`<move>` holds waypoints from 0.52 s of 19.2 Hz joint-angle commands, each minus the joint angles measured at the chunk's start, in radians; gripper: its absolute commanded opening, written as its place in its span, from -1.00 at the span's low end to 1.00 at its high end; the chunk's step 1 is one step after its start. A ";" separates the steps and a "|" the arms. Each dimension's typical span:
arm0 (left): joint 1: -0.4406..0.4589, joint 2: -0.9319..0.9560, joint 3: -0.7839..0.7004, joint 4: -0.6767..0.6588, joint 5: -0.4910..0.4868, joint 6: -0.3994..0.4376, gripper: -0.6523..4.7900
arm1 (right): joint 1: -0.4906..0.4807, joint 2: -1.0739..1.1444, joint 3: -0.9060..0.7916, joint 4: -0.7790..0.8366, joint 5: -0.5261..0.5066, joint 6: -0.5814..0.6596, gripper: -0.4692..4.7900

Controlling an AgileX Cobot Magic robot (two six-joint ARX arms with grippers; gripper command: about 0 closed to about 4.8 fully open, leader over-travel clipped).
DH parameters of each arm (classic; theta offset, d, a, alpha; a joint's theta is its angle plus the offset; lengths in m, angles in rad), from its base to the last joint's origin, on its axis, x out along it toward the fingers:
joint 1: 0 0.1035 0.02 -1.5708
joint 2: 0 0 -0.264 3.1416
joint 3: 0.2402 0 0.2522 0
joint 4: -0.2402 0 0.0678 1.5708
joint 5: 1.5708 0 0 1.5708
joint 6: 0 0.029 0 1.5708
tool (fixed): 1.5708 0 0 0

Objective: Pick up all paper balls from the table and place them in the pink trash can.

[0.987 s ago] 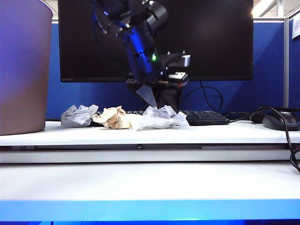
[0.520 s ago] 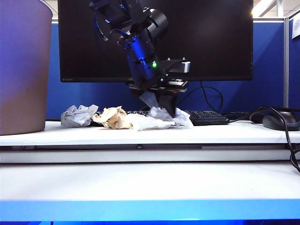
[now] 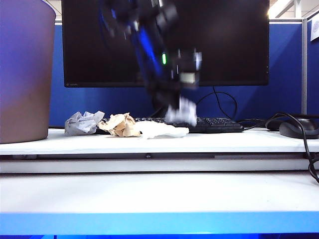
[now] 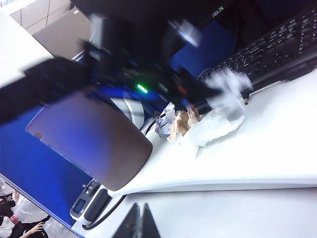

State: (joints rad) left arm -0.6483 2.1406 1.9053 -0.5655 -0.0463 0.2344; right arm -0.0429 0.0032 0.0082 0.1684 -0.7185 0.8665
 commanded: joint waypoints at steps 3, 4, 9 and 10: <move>-0.003 -0.219 0.073 -0.159 -0.159 0.091 -0.78 | 0.002 -0.002 -0.003 0.176 -0.011 0.078 -0.84; -0.003 -0.273 0.084 -0.212 -0.207 0.110 -0.78 | 0.002 -0.002 -0.003 0.210 -0.039 0.087 -0.84; 0.001 -0.542 0.088 -0.428 -0.595 0.164 -0.78 | 0.003 -0.002 -0.003 0.350 -0.275 0.157 -0.84; 0.026 -0.569 0.088 -0.467 -0.633 0.137 -0.78 | 0.009 -0.002 -0.003 0.415 -0.300 0.182 -0.84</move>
State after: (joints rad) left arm -0.6437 1.5871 1.9923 -0.9913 -0.6323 0.3988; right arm -0.0414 0.0032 0.0082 0.4938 -0.9855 1.0111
